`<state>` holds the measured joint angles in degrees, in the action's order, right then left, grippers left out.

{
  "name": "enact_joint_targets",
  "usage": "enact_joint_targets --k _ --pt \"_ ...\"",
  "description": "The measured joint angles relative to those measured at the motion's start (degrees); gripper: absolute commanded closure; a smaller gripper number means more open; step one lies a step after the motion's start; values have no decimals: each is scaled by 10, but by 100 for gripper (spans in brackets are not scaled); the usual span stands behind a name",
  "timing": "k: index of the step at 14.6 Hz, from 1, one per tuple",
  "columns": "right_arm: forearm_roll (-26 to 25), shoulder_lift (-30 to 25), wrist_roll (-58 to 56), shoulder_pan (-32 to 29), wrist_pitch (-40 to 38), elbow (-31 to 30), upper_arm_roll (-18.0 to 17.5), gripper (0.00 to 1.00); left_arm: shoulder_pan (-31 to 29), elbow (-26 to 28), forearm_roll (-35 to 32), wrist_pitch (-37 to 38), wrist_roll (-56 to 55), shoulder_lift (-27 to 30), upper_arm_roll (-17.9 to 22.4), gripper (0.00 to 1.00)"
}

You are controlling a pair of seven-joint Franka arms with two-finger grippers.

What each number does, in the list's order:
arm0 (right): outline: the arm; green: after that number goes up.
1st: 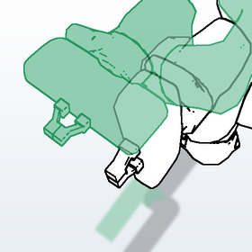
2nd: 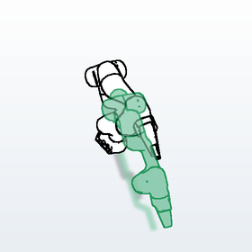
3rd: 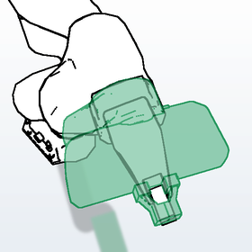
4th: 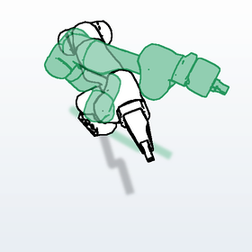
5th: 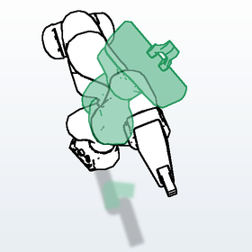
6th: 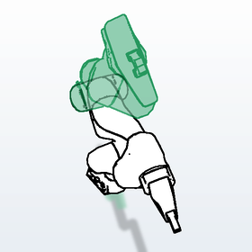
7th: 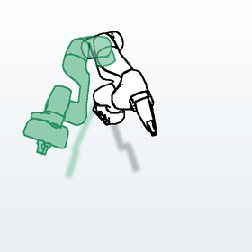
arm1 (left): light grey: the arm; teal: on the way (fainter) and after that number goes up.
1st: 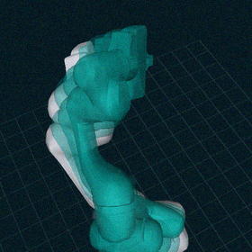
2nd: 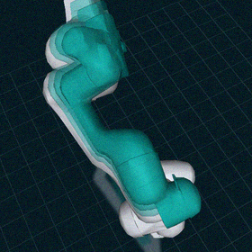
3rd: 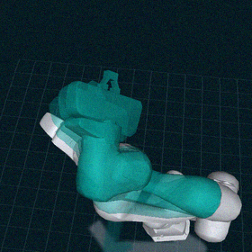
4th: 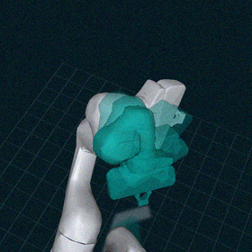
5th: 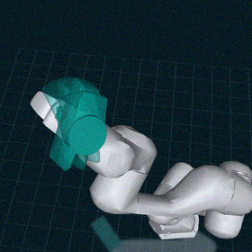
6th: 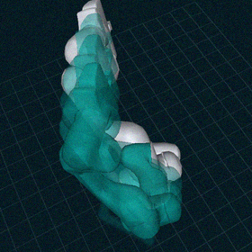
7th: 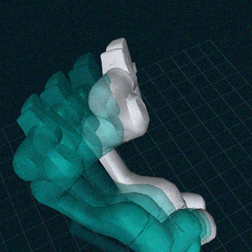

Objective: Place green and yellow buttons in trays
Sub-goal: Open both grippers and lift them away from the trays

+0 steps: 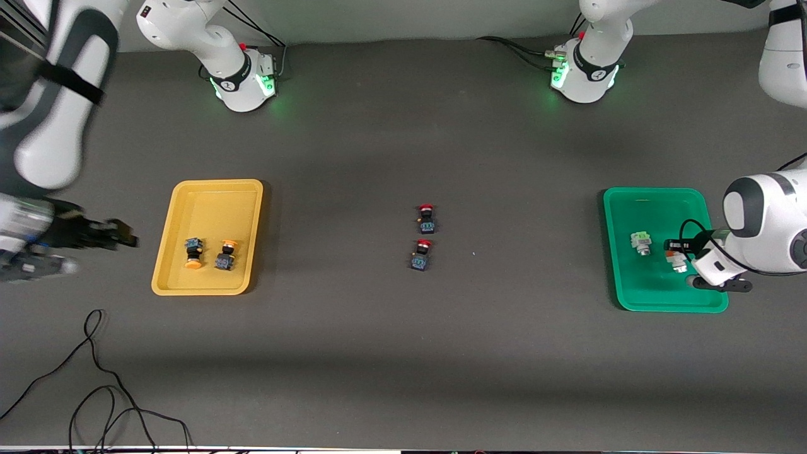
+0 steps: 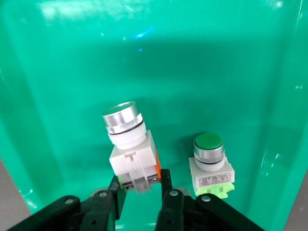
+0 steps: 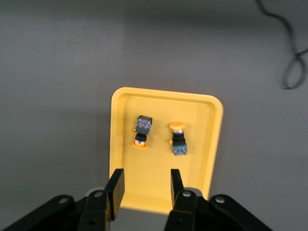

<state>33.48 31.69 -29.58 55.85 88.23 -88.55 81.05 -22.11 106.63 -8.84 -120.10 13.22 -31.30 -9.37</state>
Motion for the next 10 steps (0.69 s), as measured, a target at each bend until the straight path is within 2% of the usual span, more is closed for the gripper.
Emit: enact_joint_targets --k 1,2,3,6,10 --pt "-10 -1 5 -2 -35 35 18 37 -4 0 0 0 6 -2 0 93" --pt "-19 -2 7 -3 -63 64 34 14 -8 0 0 0 10 -3 0 58" --pt "-23 -2 9 -5 -86 90 49 0 -12 -1 0 0 14 -4 0 1" --pt "-24 -3 12 -9 -109 121 69 0 -13 -9 0 1 16 -3 -3 1" --pt "-25 -3 54 -5 -113 121 66 0 -13 -47 0 24 17 0 -12 1"
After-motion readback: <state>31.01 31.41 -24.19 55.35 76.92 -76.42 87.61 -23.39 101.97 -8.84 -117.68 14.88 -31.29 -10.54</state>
